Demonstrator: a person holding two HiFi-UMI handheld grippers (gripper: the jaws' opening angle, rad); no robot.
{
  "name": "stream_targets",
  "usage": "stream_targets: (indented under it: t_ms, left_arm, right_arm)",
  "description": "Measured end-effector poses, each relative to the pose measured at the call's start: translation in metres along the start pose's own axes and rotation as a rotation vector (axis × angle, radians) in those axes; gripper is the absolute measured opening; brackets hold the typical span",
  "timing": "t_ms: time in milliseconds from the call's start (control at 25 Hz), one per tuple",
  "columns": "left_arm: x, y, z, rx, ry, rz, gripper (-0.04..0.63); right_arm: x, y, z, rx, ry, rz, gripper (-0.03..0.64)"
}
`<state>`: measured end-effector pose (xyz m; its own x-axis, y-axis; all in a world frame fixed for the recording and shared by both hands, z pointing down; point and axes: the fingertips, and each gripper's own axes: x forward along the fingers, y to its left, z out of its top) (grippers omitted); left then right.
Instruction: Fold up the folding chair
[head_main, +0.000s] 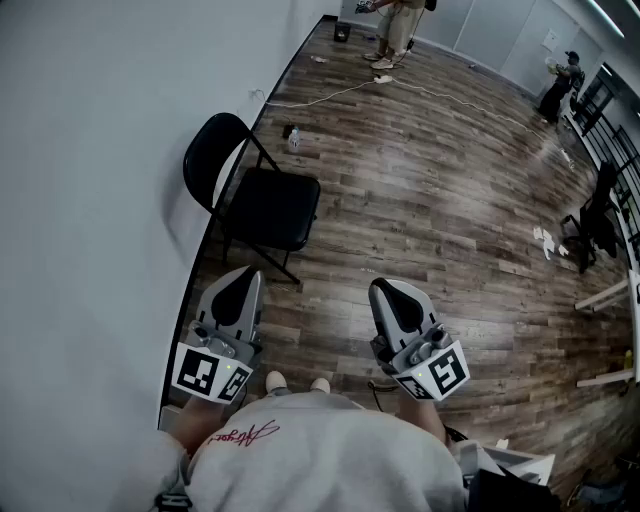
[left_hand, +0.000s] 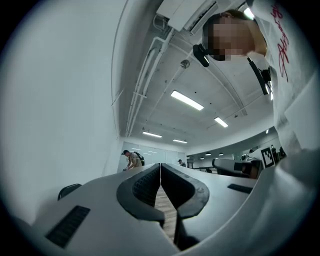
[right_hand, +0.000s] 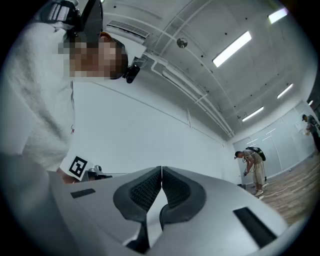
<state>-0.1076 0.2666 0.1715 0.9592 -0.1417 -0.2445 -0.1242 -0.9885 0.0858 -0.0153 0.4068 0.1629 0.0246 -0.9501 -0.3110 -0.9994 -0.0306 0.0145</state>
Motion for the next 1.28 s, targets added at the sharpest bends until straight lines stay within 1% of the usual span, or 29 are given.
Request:
stream_targets:
  t_ms: [160,480,560,680,720,920,1000,1080,1280]
  left_arm:
    - [-0.007,0.002,0.004,0.001,-0.009,0.023,0.018]
    - [-0.019,0.003,0.003,0.007,0.006,0.059,0.018]
    - [-0.018,0.001,0.002,0.008,0.011,0.061,0.018]
    - [-0.015,0.0,0.002,0.007,0.008,0.075,0.018]
    - [-0.014,-0.001,0.002,0.006,0.006,0.082,0.018]
    - [-0.007,-0.01,-0.009,0.004,0.014,0.115,0.018]
    - [-0.006,-0.013,-0.014,0.008,0.017,0.134,0.018]
    - [-0.004,-0.013,-0.021,0.01,0.029,0.153,0.018]
    - [-0.001,-0.001,-0.034,0.008,0.06,0.179,0.018]
  right_arm:
    - [0.002,0.01,-0.004,0.006,0.014,0.029,0.017]
    - [0.002,0.016,-0.001,-0.005,0.009,0.039,0.017]
    - [0.001,0.014,-0.001,-0.04,0.022,0.024,0.017]
    - [-0.001,0.008,0.001,-0.167,0.052,-0.016,0.018]
    - [-0.002,0.006,0.003,-0.19,0.051,-0.017,0.018]
    - [-0.01,-0.006,0.012,-0.139,-0.021,0.001,0.018]
    - [-0.013,-0.012,0.007,-0.136,-0.01,-0.003,0.018]
    - [-0.011,-0.015,-0.001,-0.126,0.01,0.013,0.018]
    - [-0.001,-0.022,-0.018,-0.112,0.033,0.039,0.018]
